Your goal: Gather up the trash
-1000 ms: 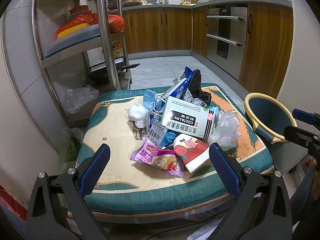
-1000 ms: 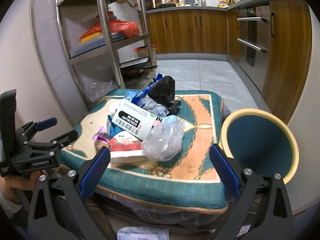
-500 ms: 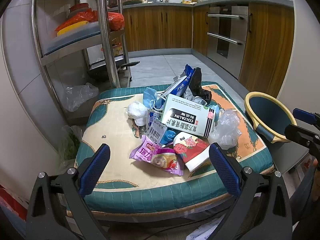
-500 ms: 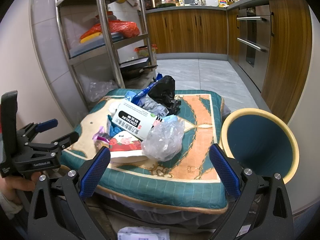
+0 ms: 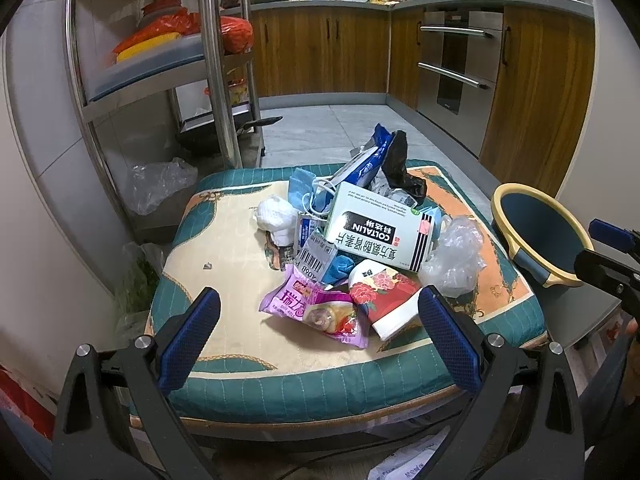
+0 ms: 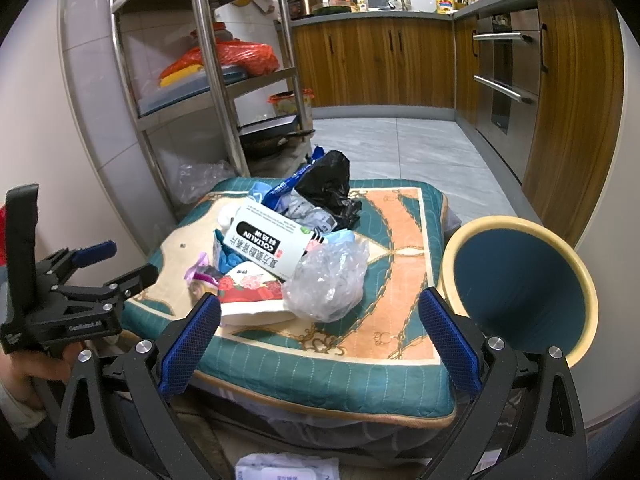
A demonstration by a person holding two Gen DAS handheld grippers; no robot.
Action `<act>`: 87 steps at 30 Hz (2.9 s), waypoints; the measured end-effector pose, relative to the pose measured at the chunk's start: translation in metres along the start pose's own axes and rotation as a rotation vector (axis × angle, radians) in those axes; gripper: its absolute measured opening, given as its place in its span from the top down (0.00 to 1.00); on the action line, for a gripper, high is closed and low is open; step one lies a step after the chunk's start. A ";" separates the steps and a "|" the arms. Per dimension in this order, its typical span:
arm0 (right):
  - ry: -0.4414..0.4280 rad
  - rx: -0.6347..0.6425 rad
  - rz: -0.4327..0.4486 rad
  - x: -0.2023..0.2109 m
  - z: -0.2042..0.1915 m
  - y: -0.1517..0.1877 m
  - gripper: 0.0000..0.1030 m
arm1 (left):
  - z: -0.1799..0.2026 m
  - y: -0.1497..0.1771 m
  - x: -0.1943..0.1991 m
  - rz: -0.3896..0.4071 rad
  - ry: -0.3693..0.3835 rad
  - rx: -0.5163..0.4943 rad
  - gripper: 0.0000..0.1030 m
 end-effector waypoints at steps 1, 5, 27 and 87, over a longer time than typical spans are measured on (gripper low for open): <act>0.000 0.000 -0.002 0.000 0.000 0.000 0.05 | -0.001 0.000 -0.001 -0.004 0.003 0.007 0.05; -0.003 -0.003 -0.010 0.000 0.000 -0.001 0.05 | -0.009 0.003 -0.007 -0.040 0.010 0.054 0.05; -0.067 -0.108 -0.223 -0.089 -0.003 -0.001 0.27 | -0.070 0.023 -0.108 -0.292 0.180 0.478 0.40; 0.134 -0.404 -0.036 -0.019 0.155 0.010 0.85 | 0.125 -0.086 -0.104 -0.092 0.377 0.085 0.82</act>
Point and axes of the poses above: each gripper's, at about its wrist camera, not at the fingertips, and x roughly against the way its jaws point, z to its right, y to its underside, the point moved 3 cm from there along -x, roughly the way its jaws point, and after that the axes turned 10 degrees about y, right-handed, at the moved point
